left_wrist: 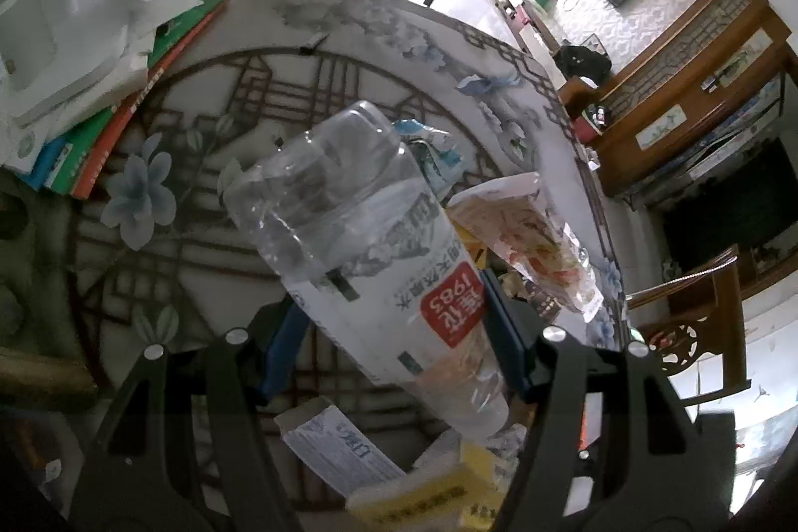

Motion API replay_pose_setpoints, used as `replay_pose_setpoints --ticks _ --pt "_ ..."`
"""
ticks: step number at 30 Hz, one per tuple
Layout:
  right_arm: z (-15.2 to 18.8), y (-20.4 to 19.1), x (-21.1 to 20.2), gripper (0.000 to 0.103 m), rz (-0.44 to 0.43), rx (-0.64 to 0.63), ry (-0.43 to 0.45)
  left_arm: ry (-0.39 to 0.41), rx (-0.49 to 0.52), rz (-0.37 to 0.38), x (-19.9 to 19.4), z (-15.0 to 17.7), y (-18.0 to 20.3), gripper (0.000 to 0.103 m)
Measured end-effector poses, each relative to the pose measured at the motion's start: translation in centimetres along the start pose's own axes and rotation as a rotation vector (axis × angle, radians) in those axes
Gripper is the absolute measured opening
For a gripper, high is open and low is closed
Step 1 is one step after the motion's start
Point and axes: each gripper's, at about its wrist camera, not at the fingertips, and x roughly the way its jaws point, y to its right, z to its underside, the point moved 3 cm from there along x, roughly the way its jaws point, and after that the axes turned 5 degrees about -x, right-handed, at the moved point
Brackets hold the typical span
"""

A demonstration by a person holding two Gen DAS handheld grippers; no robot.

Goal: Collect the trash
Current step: 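Grasp the clear plastic bottle with the left gripper while the right gripper grasps the yellow medicine box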

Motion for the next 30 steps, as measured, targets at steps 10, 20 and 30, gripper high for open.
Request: replay_pose_setpoints --ticks 10,20,30 --pt "0.7 3.7 -5.6 0.067 -0.024 0.231 0.231 0.042 0.025 0.024 -1.6 0.2 1.5 0.059" --pt "2.9 6.2 -4.3 0.072 0.029 0.306 0.104 -0.041 -0.002 -0.033 0.8 1.3 0.7 0.074" --pt "1.7 5.4 -2.6 0.093 0.077 0.187 0.001 -0.065 -0.132 -0.046 1.7 1.8 -2.5 0.083"
